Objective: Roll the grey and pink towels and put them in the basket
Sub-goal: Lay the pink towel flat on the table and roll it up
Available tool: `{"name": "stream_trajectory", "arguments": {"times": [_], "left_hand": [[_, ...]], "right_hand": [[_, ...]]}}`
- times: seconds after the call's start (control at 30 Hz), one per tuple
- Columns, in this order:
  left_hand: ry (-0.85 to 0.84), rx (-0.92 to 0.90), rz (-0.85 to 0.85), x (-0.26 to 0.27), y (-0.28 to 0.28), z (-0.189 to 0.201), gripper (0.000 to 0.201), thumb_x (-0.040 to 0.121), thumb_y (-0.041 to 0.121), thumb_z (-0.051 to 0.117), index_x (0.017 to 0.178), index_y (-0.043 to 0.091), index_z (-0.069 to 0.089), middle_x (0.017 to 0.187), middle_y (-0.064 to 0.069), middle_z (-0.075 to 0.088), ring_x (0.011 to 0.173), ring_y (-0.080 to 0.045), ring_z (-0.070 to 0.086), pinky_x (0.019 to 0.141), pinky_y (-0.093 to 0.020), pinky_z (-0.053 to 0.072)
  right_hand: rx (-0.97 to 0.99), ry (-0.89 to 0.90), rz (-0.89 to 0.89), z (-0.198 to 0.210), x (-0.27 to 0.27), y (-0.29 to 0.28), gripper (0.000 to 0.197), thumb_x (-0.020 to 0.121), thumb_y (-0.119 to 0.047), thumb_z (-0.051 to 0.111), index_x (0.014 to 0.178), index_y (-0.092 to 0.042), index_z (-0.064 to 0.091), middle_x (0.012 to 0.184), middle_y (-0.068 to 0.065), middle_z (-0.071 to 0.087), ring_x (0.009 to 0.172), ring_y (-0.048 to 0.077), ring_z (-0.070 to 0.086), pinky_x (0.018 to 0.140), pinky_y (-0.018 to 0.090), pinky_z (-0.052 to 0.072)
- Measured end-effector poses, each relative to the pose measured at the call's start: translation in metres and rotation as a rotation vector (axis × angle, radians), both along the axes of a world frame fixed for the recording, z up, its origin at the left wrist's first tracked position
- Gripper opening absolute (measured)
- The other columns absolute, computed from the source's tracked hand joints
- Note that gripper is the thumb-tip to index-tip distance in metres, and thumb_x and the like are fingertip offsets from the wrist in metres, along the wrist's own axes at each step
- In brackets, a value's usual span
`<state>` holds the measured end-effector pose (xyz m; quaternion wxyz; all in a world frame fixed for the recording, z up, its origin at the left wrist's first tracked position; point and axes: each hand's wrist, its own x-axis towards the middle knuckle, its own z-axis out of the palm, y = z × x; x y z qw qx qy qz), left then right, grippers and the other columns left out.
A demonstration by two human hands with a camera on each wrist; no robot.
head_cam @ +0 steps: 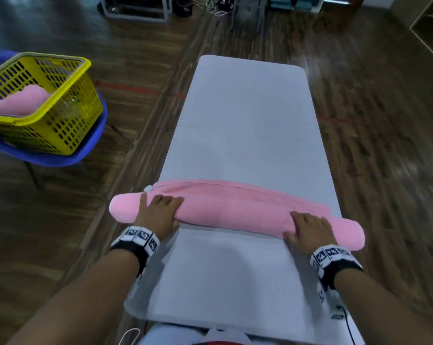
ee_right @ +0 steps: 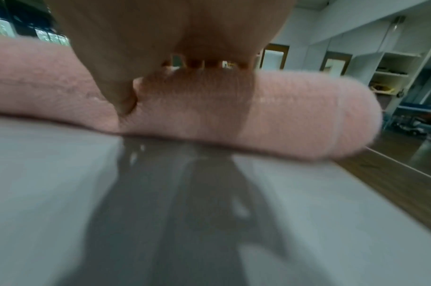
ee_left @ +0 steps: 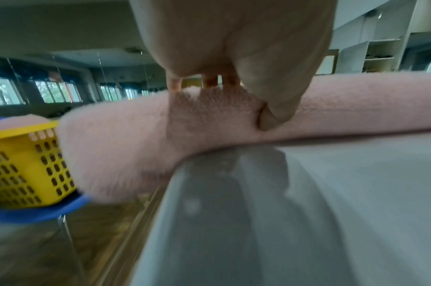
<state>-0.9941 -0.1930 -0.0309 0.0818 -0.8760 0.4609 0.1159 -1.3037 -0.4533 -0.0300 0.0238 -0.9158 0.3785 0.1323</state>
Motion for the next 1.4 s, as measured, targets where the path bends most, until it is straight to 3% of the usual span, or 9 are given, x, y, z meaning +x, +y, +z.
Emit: {"name": "stream_trajectory", "arguments": {"times": [0.17, 0.33, 0.43, 0.53, 0.77, 0.9, 1.1, 1.27, 1.4], "left_hand": [[0.198, 0.075, 0.052, 0.038, -0.038, 0.037, 0.047, 0.082, 0.049, 0.047, 0.129, 0.043, 0.044, 0.123, 0.003, 0.064, 0.114, -0.025, 0.058, 0.106, -0.046, 0.029], [-0.079, -0.136, -0.018, 0.018, -0.017, 0.02, 0.06, 0.083, 0.027, 0.056, 0.138, 0.042, 0.041, 0.141, -0.003, 0.048, 0.125, -0.029, 0.047, 0.105, -0.047, 0.031], [-0.075, -0.103, -0.029, -0.012, 0.011, -0.004, 0.068, 0.084, 0.029, 0.054, 0.148, 0.037, 0.03, 0.152, -0.004, 0.036, 0.138, -0.027, 0.032, 0.113, -0.056, 0.019], [-0.042, -0.011, -0.012, -0.017, 0.019, -0.007, 0.076, 0.086, 0.039, 0.051, 0.153, 0.036, 0.013, 0.159, 0.001, 0.021, 0.146, -0.024, 0.019, 0.114, -0.061, 0.011], [0.04, -0.002, 0.02, 0.041, -0.032, 0.042, 0.036, 0.084, 0.036, 0.049, 0.12, 0.033, 0.047, 0.105, 0.005, 0.069, 0.104, -0.022, 0.061, 0.113, -0.054, 0.018], [-0.068, -0.128, 0.052, 0.038, -0.023, 0.028, 0.058, 0.084, 0.038, 0.053, 0.138, 0.039, 0.036, 0.133, 0.001, 0.057, 0.121, -0.026, 0.051, 0.109, -0.052, 0.027], [0.041, -0.008, 0.053, 0.017, 0.009, -0.015, 0.081, 0.085, 0.044, 0.052, 0.151, 0.041, 0.005, 0.162, 0.004, 0.011, 0.147, -0.023, 0.013, 0.114, -0.062, 0.012], [0.05, -0.245, 0.308, 0.016, 0.004, 0.011, 0.062, 0.084, 0.036, 0.059, 0.142, 0.032, 0.036, 0.154, -0.005, 0.03, 0.141, -0.03, 0.027, 0.113, -0.058, 0.022], [0.102, -0.541, 0.716, 0.0, 0.005, 0.021, 0.056, 0.082, 0.039, 0.068, 0.132, 0.018, 0.052, 0.143, -0.013, 0.043, 0.13, -0.035, 0.041, 0.106, -0.049, 0.036]], "right_hand": [[0.109, 0.121, -0.053, 0.041, 0.032, -0.033, 0.03, 0.088, -0.047, 0.042, 0.107, -0.024, 0.047, 0.098, 0.008, 0.067, 0.08, 0.029, 0.058, 0.073, 0.033, 0.044], [-0.077, -0.198, 0.033, 0.018, 0.019, -0.008, 0.048, 0.081, -0.042, 0.063, 0.121, -0.015, 0.057, 0.117, 0.013, 0.061, 0.099, 0.034, 0.059, 0.088, 0.041, 0.046], [-0.026, -0.106, 0.05, -0.009, -0.003, 0.02, 0.072, 0.079, -0.054, 0.062, 0.138, -0.017, 0.045, 0.138, 0.007, 0.048, 0.126, 0.029, 0.045, 0.109, 0.046, 0.029], [-0.045, -0.082, 0.071, -0.009, -0.005, 0.015, 0.066, 0.081, -0.038, 0.059, 0.141, -0.02, 0.039, 0.141, 0.005, 0.047, 0.13, 0.025, 0.043, 0.112, 0.048, 0.026], [0.167, 0.023, -0.059, 0.049, 0.041, -0.031, 0.034, 0.083, -0.036, 0.048, 0.115, -0.025, 0.046, 0.089, 0.006, 0.066, 0.079, 0.028, 0.059, 0.075, 0.033, 0.044], [0.022, -0.147, -0.042, 0.034, 0.033, -0.021, 0.046, 0.09, -0.039, 0.048, 0.132, -0.021, 0.046, 0.125, 0.009, 0.059, 0.108, 0.029, 0.058, 0.092, 0.037, 0.045], [-0.02, -0.114, -0.024, -0.008, -0.001, 0.016, 0.071, 0.083, -0.048, 0.056, 0.145, -0.025, 0.033, 0.151, 0.002, 0.035, 0.14, 0.023, 0.029, 0.116, 0.044, 0.018], [-0.084, -0.223, -0.154, 0.003, 0.006, 0.011, 0.063, 0.079, -0.047, 0.065, 0.134, -0.022, 0.047, 0.138, 0.006, 0.05, 0.13, 0.028, 0.042, 0.112, 0.048, 0.026], [-0.11, -0.434, -0.559, 0.012, 0.011, 0.014, 0.059, 0.073, -0.044, 0.075, 0.121, -0.015, 0.055, 0.121, 0.018, 0.056, 0.108, 0.04, 0.053, 0.094, 0.049, 0.044]]}}
